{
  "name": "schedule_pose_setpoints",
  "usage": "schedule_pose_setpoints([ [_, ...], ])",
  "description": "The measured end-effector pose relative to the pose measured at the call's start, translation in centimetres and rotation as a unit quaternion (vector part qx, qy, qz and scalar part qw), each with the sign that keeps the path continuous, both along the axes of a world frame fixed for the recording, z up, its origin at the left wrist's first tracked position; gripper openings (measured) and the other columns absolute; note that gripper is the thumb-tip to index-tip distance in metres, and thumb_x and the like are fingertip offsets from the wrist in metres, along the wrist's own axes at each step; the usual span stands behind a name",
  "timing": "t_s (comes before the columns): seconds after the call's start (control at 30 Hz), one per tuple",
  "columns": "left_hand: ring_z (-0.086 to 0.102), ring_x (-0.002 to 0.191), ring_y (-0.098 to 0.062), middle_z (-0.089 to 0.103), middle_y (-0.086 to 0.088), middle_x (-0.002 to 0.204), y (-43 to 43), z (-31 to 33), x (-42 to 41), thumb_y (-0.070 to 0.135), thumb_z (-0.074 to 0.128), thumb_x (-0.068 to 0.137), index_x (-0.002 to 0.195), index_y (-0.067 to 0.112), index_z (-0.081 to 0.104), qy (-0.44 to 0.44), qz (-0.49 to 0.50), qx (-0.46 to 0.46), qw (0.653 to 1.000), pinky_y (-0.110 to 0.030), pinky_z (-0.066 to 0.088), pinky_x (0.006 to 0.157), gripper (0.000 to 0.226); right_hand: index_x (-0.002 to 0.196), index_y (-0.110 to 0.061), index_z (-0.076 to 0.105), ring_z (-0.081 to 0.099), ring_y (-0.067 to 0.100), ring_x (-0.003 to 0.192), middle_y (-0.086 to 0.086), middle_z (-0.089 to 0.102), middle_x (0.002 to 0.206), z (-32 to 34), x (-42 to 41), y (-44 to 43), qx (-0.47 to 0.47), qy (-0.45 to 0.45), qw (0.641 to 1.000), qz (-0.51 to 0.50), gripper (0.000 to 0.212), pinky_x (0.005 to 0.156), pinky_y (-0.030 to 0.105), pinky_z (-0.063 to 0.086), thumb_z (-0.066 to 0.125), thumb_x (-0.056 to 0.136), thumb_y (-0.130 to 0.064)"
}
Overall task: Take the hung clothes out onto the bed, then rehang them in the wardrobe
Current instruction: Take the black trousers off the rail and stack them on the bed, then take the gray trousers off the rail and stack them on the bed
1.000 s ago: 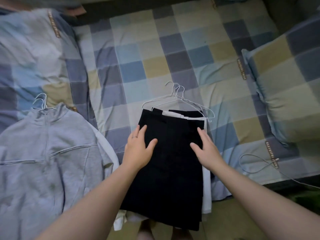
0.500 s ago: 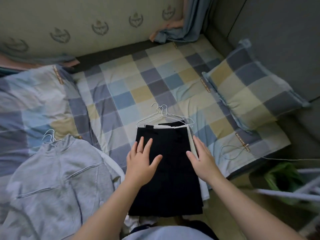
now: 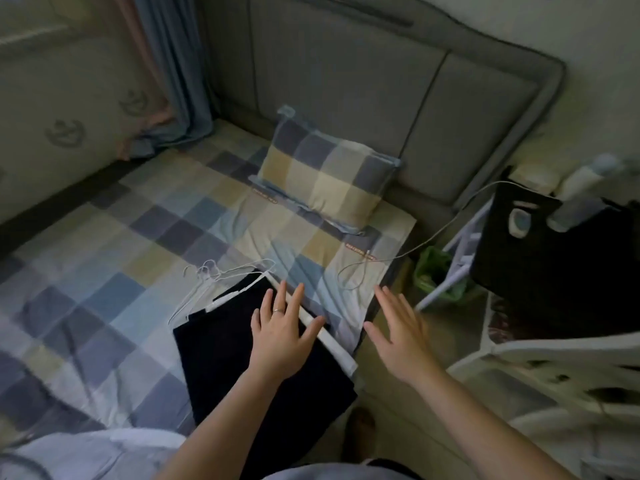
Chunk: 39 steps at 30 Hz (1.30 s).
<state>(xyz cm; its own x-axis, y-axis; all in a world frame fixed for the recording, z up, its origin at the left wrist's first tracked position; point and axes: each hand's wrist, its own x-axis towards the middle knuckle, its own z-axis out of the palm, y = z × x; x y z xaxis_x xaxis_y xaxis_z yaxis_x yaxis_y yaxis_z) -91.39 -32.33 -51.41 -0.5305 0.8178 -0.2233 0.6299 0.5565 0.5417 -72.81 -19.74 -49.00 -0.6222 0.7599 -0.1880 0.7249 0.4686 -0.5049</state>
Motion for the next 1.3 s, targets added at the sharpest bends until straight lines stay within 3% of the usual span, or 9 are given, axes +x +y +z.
schedule_pose_setpoints([
  [0.17,-0.016,0.151,-0.019,-0.011,0.008,0.165,6.3,2.1,6.0,0.072,0.026,0.093,0.155,0.043,0.001,0.037,-0.116,0.021,0.992,-0.048,-0.003,0.121,0.073,0.154,-0.041,0.006,-0.003,0.015,0.150,-0.014,0.004,0.163,2.0,8.5,2.2,0.035,0.008,0.995,-0.097,0.065,0.119,0.048,0.010,0.036,0.098,-0.054],
  [0.33,-0.015,0.151,-0.020,-0.011,0.006,0.165,13.2,4.2,13.9,0.081,0.008,0.082,0.154,0.043,-0.003,0.081,-0.223,0.059,0.970,-0.046,-0.004,0.120,0.082,0.153,-0.043,0.003,-0.008,0.012,0.150,-0.019,0.000,0.161,4.6,17.5,4.4,0.084,0.017,0.977,-0.195,0.065,0.121,0.048,0.004,0.038,0.099,-0.052],
  [0.47,-0.019,0.148,-0.014,-0.011,0.009,0.165,19.7,6.6,24.0,0.074,0.022,0.091,0.154,0.045,-0.003,0.083,-0.308,0.102,0.942,-0.044,-0.008,0.118,0.074,0.152,-0.044,0.002,-0.011,0.008,0.149,-0.019,-0.002,0.161,6.8,27.8,6.4,0.111,0.031,0.957,-0.266,0.065,0.121,0.047,0.003,0.036,0.098,-0.054],
  [0.6,-0.024,0.146,-0.011,-0.016,0.014,0.163,25.6,9.5,35.6,0.076,0.024,0.089,0.154,0.046,-0.003,0.066,-0.399,0.151,0.902,-0.044,-0.012,0.118,0.076,0.151,-0.047,-0.003,-0.004,0.013,0.150,-0.019,0.000,0.162,9.0,38.8,7.5,0.167,0.019,0.927,-0.336,0.069,0.121,0.049,0.007,0.022,0.089,-0.065],
  [0.8,-0.021,0.149,-0.012,-0.015,0.014,0.163,31.1,13.7,53.2,0.077,0.019,0.090,0.155,0.044,-0.001,0.049,-0.536,0.252,0.804,-0.041,-0.011,0.118,0.075,0.149,-0.051,-0.001,0.000,0.013,0.151,-0.017,0.007,0.162,13.2,53.5,6.7,0.242,0.013,0.860,-0.448,0.063,0.118,0.055,0.013,0.020,0.092,-0.068],
  [0.97,-0.013,0.151,-0.016,-0.009,0.012,0.164,33.1,18.1,66.5,0.077,0.017,0.089,0.155,0.044,0.005,0.018,-0.640,0.312,0.702,-0.045,-0.002,0.121,0.074,0.144,-0.056,-0.013,-0.022,0.003,0.145,-0.024,-0.012,0.159,18.1,62.8,3.7,0.268,-0.053,0.807,-0.523,0.059,0.121,0.048,-0.002,0.021,0.096,-0.064],
  [1.1,-0.012,0.151,-0.016,-0.006,0.010,0.165,33.5,22.9,76.3,0.077,0.017,0.088,0.155,0.044,0.007,-0.018,-0.695,0.362,0.621,-0.044,0.000,0.120,0.075,0.136,-0.062,-0.023,-0.024,0.002,0.144,-0.029,-0.020,0.155,23.2,68.0,1.0,0.299,-0.107,0.753,-0.576,0.060,0.120,0.041,-0.007,0.012,0.088,-0.073],
  [1.2,-0.003,0.152,-0.019,0.004,0.007,0.166,33.3,27.1,83.2,0.078,0.019,0.088,0.155,0.042,0.013,-0.036,-0.717,0.407,0.564,-0.044,0.006,0.120,0.076,0.139,-0.061,-0.020,-0.025,0.000,0.143,-0.031,-0.020,0.154,27.3,71.6,-0.8,0.324,-0.137,0.712,-0.607,0.061,0.119,0.039,-0.009,0.015,0.090,-0.071],
  [1.3,-0.002,0.152,-0.020,0.005,0.007,0.165,32.5,31.3,89.5,0.079,0.016,0.086,0.155,0.041,0.012,-0.048,-0.735,0.438,0.515,-0.044,0.006,0.120,0.079,0.141,-0.058,-0.021,-0.027,0.001,0.143,-0.032,-0.022,0.153,31.7,74.7,-2.3,0.345,-0.189,0.668,-0.631,0.065,0.119,0.039,-0.012,0.002,0.083,-0.078],
])
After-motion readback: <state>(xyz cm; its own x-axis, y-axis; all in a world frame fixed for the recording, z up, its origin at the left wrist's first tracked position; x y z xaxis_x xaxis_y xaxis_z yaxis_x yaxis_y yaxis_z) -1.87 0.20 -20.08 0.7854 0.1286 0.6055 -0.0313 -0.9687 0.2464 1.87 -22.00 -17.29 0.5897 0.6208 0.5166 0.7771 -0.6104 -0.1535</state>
